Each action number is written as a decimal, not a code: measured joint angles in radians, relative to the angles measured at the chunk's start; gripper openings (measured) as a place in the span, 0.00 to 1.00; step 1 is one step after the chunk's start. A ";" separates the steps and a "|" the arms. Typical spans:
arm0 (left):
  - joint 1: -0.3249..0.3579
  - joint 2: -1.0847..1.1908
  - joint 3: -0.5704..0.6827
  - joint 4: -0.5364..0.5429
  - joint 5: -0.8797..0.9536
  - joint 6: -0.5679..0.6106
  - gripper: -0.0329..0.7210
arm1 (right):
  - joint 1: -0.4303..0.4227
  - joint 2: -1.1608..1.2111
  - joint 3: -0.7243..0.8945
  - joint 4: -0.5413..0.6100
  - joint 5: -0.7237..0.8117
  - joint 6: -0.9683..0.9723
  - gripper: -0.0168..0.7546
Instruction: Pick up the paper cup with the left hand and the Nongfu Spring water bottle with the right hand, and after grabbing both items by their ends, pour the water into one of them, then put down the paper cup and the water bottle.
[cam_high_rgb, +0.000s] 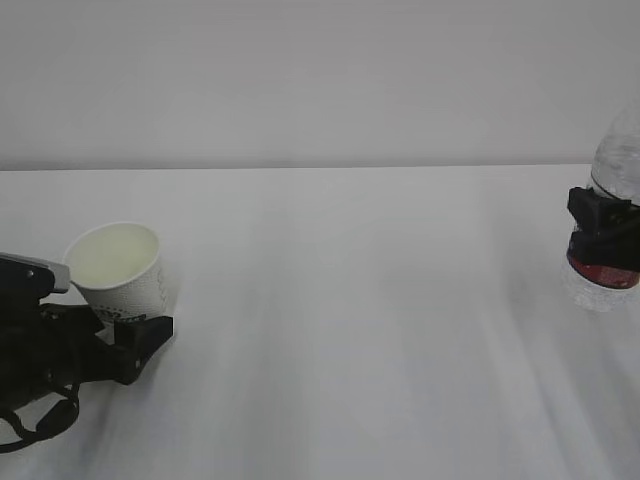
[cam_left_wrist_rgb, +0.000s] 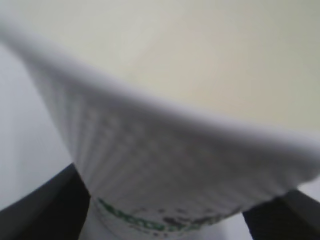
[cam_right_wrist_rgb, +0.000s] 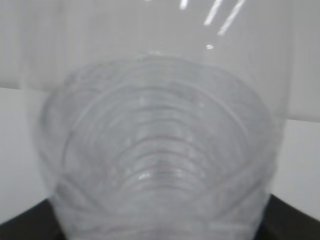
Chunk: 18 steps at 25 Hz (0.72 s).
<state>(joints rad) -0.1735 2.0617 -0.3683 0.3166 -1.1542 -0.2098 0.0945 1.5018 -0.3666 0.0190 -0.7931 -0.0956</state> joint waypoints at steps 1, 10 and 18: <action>0.000 0.000 0.000 0.002 0.000 0.000 0.96 | 0.000 0.000 0.000 0.000 0.000 -0.001 0.62; 0.000 0.000 -0.009 0.016 0.000 0.000 0.96 | 0.000 0.000 0.000 0.000 0.000 -0.005 0.61; 0.000 -0.006 -0.009 0.018 0.000 0.020 0.96 | 0.000 0.000 0.000 0.000 0.000 -0.005 0.61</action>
<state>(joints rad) -0.1735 2.0557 -0.3770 0.3349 -1.1542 -0.1895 0.0945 1.5018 -0.3666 0.0190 -0.7931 -0.1003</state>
